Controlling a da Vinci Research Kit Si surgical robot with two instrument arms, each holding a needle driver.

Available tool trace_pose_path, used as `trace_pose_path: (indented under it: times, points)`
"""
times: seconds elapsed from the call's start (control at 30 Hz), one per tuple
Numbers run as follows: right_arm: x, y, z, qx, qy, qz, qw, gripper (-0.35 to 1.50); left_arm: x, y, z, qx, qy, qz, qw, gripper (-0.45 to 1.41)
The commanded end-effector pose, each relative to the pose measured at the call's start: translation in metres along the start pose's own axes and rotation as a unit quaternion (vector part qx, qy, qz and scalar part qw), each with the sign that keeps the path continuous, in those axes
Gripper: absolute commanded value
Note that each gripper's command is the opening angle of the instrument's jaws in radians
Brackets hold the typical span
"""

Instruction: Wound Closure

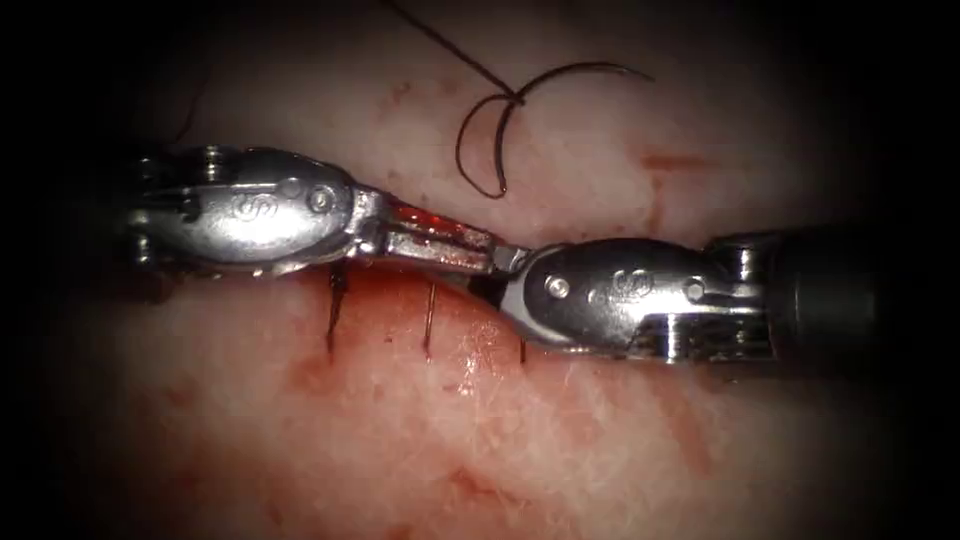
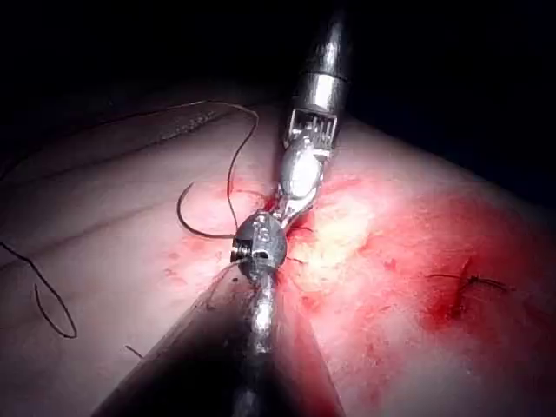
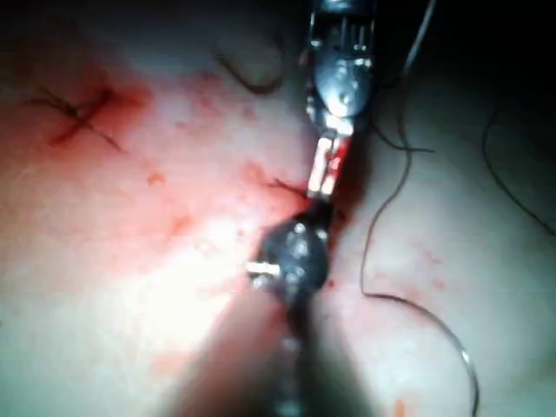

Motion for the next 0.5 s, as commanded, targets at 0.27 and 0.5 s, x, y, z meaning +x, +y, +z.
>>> trace_pose_path:
  times: [0.27, 0.5]
  points:
    - [0.0005, -0.0014, -0.0047, 0.001, -0.001, 0.012, 1.0, 1.48, -0.0007, -0.0016, -0.0024, 0.007, -0.001, -0.002, 1.0, -0.45]
    - [0.0017, -0.0013, -0.0087, 0.017, 0.007, 0.017, 1.0, 1.48, -0.0025, -0.0036, -0.0058, 0.032, -0.01, -0.001, 0.999, -0.45]
